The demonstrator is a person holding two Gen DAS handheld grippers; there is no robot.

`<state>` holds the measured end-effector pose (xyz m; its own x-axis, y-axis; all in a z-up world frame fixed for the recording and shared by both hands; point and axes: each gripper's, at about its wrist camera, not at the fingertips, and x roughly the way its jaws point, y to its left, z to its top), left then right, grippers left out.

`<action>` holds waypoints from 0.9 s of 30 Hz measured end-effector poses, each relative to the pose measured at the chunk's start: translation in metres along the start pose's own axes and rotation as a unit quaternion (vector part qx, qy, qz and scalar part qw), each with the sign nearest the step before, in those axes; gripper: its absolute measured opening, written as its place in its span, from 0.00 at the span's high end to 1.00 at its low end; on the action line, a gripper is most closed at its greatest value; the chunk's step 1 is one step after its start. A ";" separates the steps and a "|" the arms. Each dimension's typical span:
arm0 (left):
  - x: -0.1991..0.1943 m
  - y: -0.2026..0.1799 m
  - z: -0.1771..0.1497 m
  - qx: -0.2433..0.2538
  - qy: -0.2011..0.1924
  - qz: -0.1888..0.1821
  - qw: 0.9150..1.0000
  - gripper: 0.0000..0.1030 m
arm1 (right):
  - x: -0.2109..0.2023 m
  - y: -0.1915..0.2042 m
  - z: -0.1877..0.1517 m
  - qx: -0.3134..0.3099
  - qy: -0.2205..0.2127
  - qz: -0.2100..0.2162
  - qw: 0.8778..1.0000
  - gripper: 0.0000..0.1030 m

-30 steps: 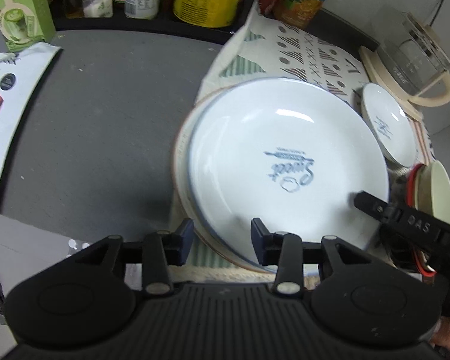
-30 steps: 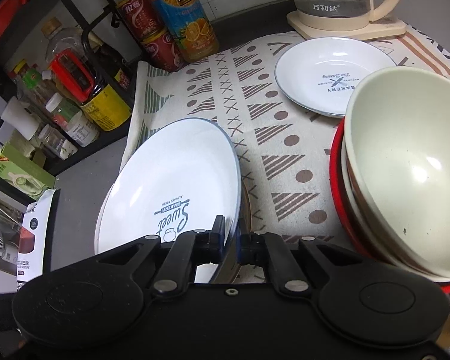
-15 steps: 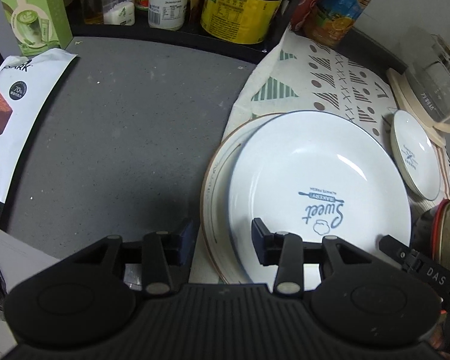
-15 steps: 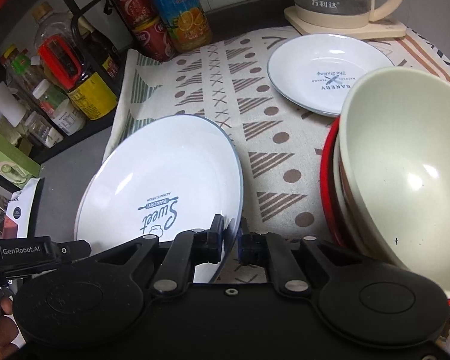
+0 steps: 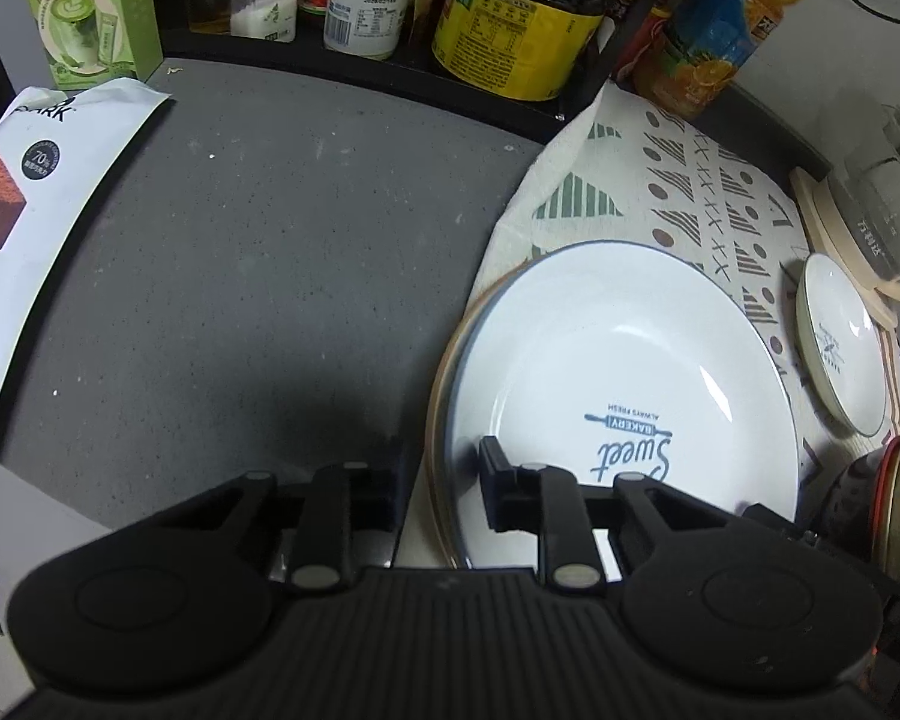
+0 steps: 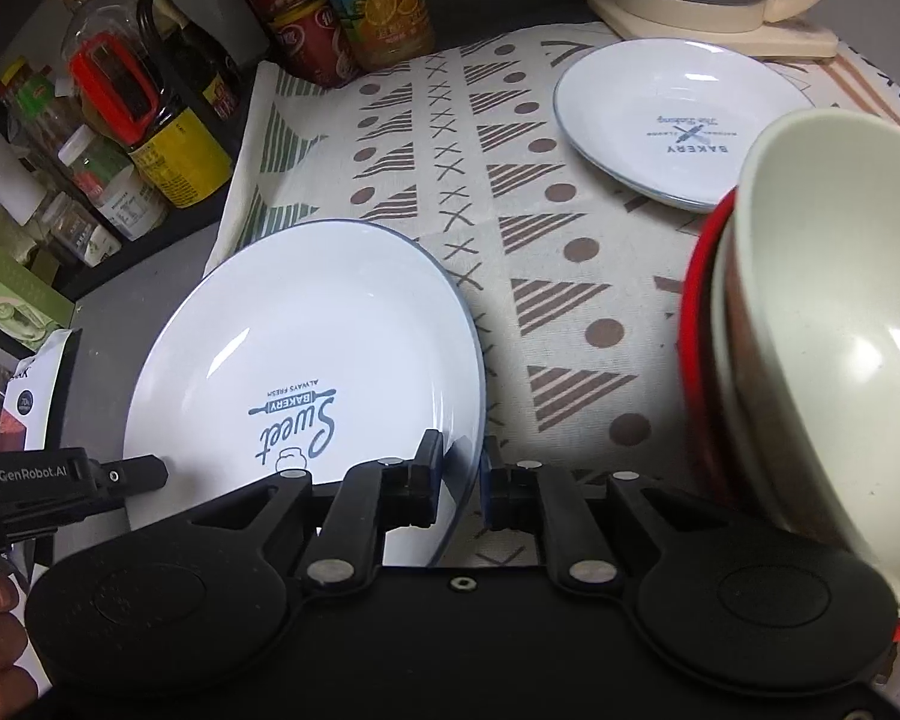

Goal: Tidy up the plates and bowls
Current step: 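Open both grippers and lift away from the plate stack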

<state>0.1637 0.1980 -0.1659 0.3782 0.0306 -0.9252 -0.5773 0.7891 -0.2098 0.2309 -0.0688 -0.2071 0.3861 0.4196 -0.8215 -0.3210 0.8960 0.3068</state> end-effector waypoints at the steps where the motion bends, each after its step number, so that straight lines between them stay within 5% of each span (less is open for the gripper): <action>1: 0.001 0.001 0.001 -0.004 0.001 -0.001 1.000 0.78 | 0.001 0.001 0.001 -0.005 0.000 -0.003 1.000 0.87; 10: -0.013 -0.014 0.021 0.017 -0.014 0.011 1.000 0.72 | -0.018 0.012 0.021 -0.038 -0.038 -0.005 0.999 0.71; 18: -0.027 -0.039 0.049 0.034 -0.045 -0.007 0.998 0.36 | -0.034 0.014 0.049 -0.036 -0.085 0.004 0.996 0.54; 27: -0.018 -0.078 0.067 0.070 -0.047 -0.038 0.996 0.34 | -0.051 -0.011 0.080 0.007 -0.136 -0.015 0.991 0.45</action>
<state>0.2505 0.1766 -0.1118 0.4867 0.0201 -0.8733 -0.4405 0.8690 -0.2255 0.2844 -0.0884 -0.1305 0.6147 0.4154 -0.6706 -0.2945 0.9095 0.2934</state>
